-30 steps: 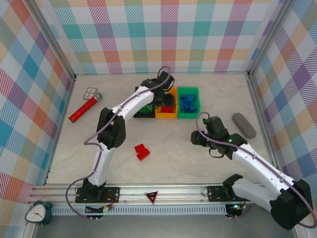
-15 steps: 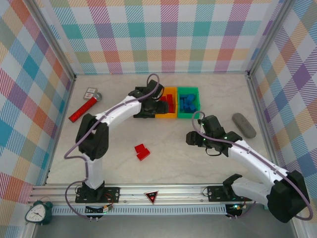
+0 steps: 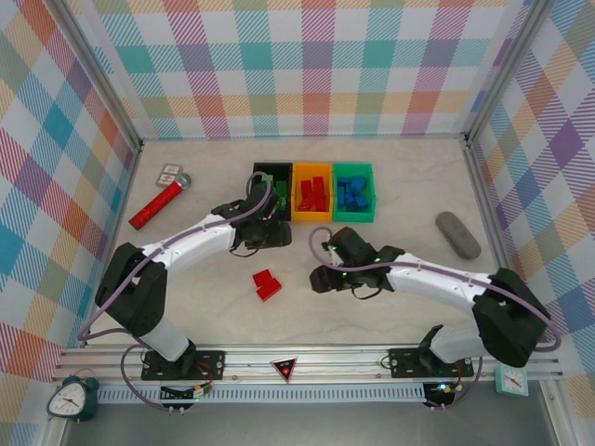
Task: Sort the legos into containers by color
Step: Pick up the lego from the bottom-center of the table.
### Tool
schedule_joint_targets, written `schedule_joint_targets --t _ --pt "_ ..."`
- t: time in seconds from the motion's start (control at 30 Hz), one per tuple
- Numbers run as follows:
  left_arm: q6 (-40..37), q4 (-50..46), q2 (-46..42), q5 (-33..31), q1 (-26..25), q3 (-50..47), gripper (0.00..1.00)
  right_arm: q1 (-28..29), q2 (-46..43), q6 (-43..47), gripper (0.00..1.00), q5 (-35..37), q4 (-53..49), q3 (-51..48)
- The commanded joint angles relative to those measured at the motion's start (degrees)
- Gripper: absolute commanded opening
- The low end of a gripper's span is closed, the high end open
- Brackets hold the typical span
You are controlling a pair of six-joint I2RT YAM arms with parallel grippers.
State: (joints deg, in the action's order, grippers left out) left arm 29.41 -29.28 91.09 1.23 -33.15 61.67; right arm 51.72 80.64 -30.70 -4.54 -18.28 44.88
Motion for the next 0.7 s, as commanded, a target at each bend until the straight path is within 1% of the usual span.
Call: schedule_joint_targets --t 0.0,0.1,0.17,0.2,0.27,0.33,0.47,0.67 --pt "1.9 1.0 -2.2 0.7 2.0 -2.0 0.66 4.3 3.9 0.0 0.64 2.0 2.4 4.9" --pt "2.3 2.0 -3.6 1.5 3.8 -3.9 0.66 9.0 9.0 2.7 0.67 3.8 1.6 9.6" --pt "2.8 3.0 -4.7 2.6 5.4 -5.0 0.66 12.3 13.1 4.9 0.73 6.6 -0.8 13.9" --pt "3.0 3.3 -5.2 3.1 6.2 -5.5 0.66 13.4 14.9 5.9 0.75 8.3 -2.1 15.8" --pt "3.5 4.0 -6.6 4.4 8.0 -6.6 0.67 15.3 18.9 7.4 0.81 11.7 -5.0 20.1" --pt "3.2 3.3 -7.8 4.4 9.3 -7.1 0.67 16.0 22.2 8.3 0.83 13.0 -6.9 23.4" --pt "2.0 0.3 -10.3 1.6 11.4 -7.9 0.68 16.8 27.6 9.3 0.85 15.1 -9.8 28.6" --pt "1.5 0.2 -14.0 2.9 14.9 -10.7 0.69 16.8 32.0 8.1 0.86 19.6 -14.5 33.2"
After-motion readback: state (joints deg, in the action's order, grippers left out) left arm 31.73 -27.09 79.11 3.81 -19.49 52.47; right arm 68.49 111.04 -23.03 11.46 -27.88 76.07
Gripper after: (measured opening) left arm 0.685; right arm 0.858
